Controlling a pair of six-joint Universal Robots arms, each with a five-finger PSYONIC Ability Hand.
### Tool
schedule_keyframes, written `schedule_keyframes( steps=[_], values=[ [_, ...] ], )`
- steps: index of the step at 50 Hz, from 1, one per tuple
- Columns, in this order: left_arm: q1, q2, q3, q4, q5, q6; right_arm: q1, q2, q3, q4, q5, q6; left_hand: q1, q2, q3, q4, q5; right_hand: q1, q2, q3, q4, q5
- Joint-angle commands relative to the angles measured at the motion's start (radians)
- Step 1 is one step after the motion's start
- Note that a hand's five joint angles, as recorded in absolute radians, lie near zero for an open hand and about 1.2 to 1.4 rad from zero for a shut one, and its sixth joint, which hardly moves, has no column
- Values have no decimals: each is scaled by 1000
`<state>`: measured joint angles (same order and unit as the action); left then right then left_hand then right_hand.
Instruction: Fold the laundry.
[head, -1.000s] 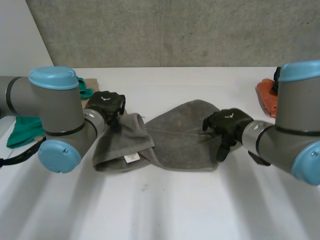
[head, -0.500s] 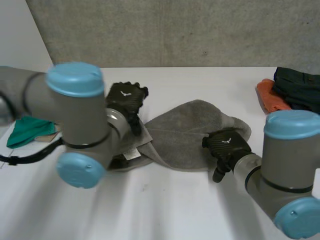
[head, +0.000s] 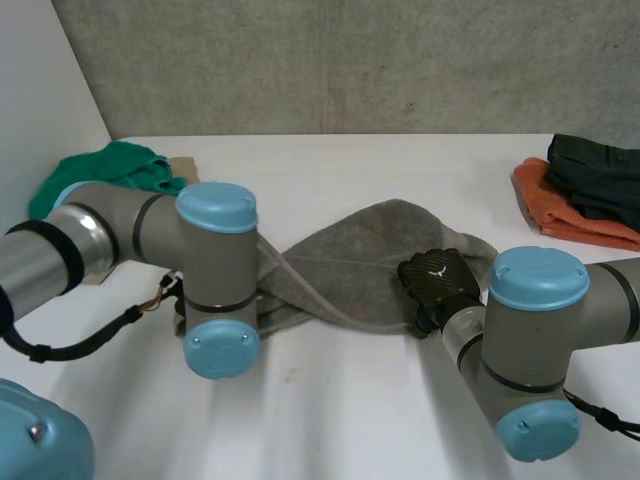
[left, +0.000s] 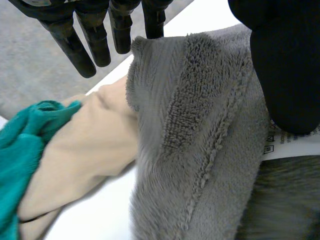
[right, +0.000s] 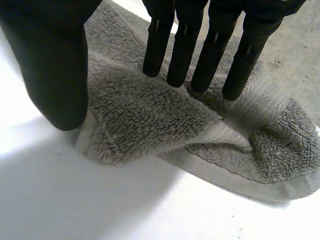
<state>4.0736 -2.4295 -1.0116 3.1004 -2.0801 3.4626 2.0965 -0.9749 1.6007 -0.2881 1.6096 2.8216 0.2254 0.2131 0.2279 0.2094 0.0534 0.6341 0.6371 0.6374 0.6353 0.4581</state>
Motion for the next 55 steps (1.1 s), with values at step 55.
schedule_keyframes(
  steps=[55],
  values=[
    [380, 290, -455, 247, 557, 58, -254, -33, -125, 303, -376, -220, 476, 488, 473, 492, 473, 155, 152, 151, 153, 156]
  ],
)
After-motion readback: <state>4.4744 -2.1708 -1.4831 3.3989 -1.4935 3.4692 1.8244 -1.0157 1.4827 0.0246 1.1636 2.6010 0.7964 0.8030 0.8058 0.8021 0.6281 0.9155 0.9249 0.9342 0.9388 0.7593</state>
